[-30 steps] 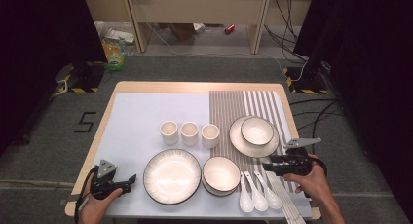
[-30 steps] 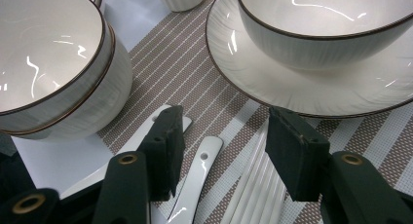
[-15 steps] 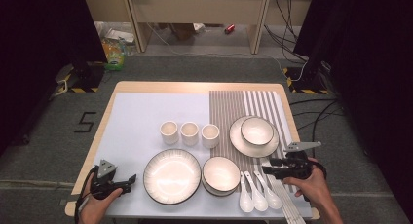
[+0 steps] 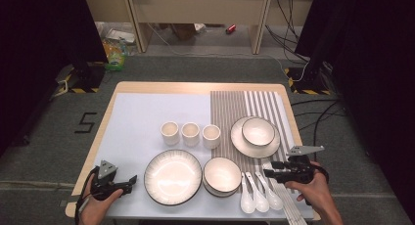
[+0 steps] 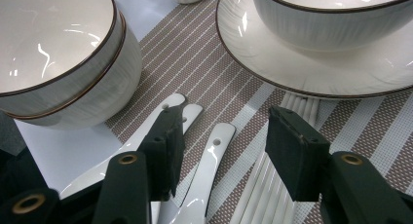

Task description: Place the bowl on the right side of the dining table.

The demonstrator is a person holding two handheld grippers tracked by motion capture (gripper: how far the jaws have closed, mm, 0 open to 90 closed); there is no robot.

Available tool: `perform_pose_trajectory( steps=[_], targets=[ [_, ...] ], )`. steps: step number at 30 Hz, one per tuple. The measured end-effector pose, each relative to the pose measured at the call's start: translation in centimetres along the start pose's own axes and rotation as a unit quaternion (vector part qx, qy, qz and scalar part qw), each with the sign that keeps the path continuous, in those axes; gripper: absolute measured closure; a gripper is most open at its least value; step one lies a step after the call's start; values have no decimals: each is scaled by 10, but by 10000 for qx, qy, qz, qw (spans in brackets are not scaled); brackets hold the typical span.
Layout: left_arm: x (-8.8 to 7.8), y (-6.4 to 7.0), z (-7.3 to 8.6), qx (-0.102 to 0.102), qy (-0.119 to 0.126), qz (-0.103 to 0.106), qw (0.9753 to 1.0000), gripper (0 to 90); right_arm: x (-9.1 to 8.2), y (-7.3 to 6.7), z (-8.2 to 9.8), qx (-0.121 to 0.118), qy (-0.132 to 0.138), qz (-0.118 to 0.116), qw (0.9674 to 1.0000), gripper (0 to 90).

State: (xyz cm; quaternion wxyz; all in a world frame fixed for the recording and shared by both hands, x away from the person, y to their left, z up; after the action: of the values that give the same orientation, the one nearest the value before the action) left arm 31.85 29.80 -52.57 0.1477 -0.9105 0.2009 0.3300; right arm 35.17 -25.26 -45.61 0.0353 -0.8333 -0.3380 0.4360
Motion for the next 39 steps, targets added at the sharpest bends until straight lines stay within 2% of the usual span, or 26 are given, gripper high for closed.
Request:
perform_pose_trajectory(
  steps=[39],
  targets=[
    [0, 0, 0, 3, -3, 5, 10000, 139, -2, -11, 15, -121, -63, -38, 9999, 484]
  ],
)
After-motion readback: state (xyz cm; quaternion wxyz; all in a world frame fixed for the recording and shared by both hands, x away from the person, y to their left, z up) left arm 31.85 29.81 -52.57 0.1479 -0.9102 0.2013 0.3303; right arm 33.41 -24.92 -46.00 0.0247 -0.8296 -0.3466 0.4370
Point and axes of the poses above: each handheld gripper's, and its own axes: x roughly forward along the jaws, z roughly out of its underside, y roughly to its right, the point moved 3 cm from there along x, roughly forward along the jaws, and after that the axes turned 11 degrees about x, right-handed, at the moved point
